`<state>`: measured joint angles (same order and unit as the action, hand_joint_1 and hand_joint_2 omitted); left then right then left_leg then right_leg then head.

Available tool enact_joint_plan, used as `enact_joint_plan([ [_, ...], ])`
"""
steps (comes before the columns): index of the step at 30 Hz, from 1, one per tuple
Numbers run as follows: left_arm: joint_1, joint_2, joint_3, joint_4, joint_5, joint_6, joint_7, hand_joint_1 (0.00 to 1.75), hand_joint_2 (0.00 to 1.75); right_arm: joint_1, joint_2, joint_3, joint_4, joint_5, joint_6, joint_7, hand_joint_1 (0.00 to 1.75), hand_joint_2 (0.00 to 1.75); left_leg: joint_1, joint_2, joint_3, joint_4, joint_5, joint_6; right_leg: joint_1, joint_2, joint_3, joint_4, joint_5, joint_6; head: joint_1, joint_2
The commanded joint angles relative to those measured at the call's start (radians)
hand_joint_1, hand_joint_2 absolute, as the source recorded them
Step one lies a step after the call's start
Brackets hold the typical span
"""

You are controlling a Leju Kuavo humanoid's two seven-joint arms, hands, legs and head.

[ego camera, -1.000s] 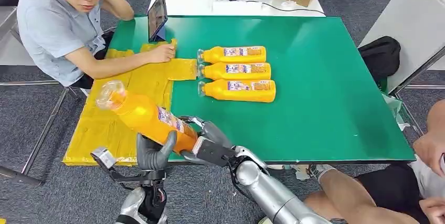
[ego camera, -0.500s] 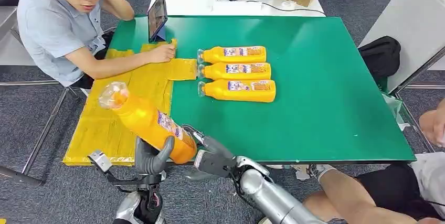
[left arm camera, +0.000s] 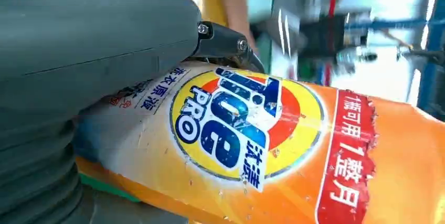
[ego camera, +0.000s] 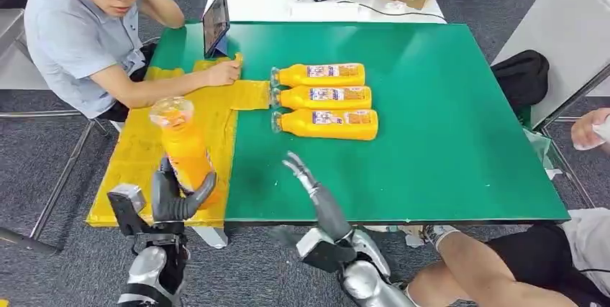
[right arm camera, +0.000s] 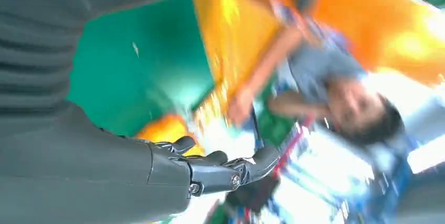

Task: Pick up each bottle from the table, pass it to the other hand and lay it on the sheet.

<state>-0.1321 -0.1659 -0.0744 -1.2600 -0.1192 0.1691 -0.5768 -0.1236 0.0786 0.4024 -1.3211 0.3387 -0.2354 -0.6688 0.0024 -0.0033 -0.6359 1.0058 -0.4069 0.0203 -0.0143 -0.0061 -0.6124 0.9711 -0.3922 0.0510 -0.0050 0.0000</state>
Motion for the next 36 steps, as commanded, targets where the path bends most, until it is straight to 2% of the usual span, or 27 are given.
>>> enact_joint_plan([
  [1,-0.139,0.119,-0.035,0.125,-0.382,0.193,0.083,1.75,1.75,0.047,0.053,-0.185,-0.172,-0.054,-0.036,-0.028,0.0,0.0,0.0,-0.002,0.004,0.0,-0.001,-0.001,0.0,-0.002,0.004,0.001,-0.002,-0.002,-0.001,0.0],
  [5,-0.211,0.148,-0.045,0.219,-0.502,0.2,0.152,1.75,1.75,0.034,0.058,-0.179,-0.14,-0.069,0.003,-0.01,0.0,0.0,0.0,-0.002,0.004,0.0,-0.001,-0.002,0.001,-0.002,0.005,0.001,-0.002,-0.002,-0.001,0.0],
  [11,-0.413,0.192,-0.099,0.568,-0.744,0.228,0.256,1.75,1.75,-0.005,0.045,-0.138,-0.037,-0.058,0.086,-0.019,0.0,0.0,0.001,-0.004,0.005,-0.001,0.0,-0.002,0.001,-0.004,0.006,0.0,-0.002,-0.002,0.0,0.0],
  [12,-0.462,0.205,-0.136,0.655,-0.832,0.242,0.31,1.75,1.75,-0.02,0.047,-0.13,-0.012,-0.063,0.115,-0.01,0.0,0.0,0.001,-0.002,0.004,-0.001,0.0,-0.001,0.001,-0.002,0.004,-0.001,-0.001,-0.002,0.0,0.0],
  [16,-0.562,0.218,-0.172,0.821,-0.951,0.276,0.358,1.75,1.75,-0.048,0.053,-0.111,0.041,-0.067,0.139,-0.007,0.0,0.0,0.001,-0.001,0.006,0.0,0.0,-0.002,0.001,-0.002,0.006,0.0,-0.001,-0.002,0.0,0.0],
  [24,-0.602,0.235,-0.221,0.91,-1.074,0.273,0.43,1.75,1.75,-0.071,0.055,-0.107,0.087,-0.082,0.166,0.006,0.0,0.0,0.001,0.002,0.004,0.0,-0.001,-0.001,0.001,0.002,0.004,0.0,-0.001,-0.001,0.0,0.0],
  [32,-0.588,0.22,-0.187,0.916,-1.046,0.269,0.38,1.75,1.75,-0.073,0.06,-0.104,0.108,-0.085,0.169,0.007,0.0,0.0,0.001,0.002,0.006,0.0,-0.002,-0.002,0.001,0.002,0.006,0.001,-0.002,-0.002,0.0,0.0],
  [33,-0.581,0.213,-0.154,0.906,-1.001,0.247,0.326,0.12,1.75,-0.072,0.06,-0.104,0.108,-0.089,0.172,0.007,0.0,0.0,0.001,0.002,0.004,0.0,-0.001,-0.001,0.001,0.002,0.004,0.0,-0.001,-0.002,0.0,0.0],
  [34,-0.571,0.206,-0.122,0.895,-0.953,0.211,0.257,0.0,1.75,-0.073,0.06,-0.104,0.112,-0.094,0.176,0.009,0.0,0.0,0.001,0.002,0.006,0.0,-0.002,-0.002,0.001,0.002,0.005,0.001,-0.002,-0.002,0.0,0.0],
  [36,-0.556,0.196,-0.06,0.878,-0.841,0.098,0.132,0.0,1.75,-0.086,0.058,-0.108,0.14,-0.111,0.186,0.009,0.0,0.0,0.001,0.002,0.006,0.0,-0.002,-0.002,0.001,0.002,0.006,0.001,-0.002,-0.002,-0.001,0.0],
])
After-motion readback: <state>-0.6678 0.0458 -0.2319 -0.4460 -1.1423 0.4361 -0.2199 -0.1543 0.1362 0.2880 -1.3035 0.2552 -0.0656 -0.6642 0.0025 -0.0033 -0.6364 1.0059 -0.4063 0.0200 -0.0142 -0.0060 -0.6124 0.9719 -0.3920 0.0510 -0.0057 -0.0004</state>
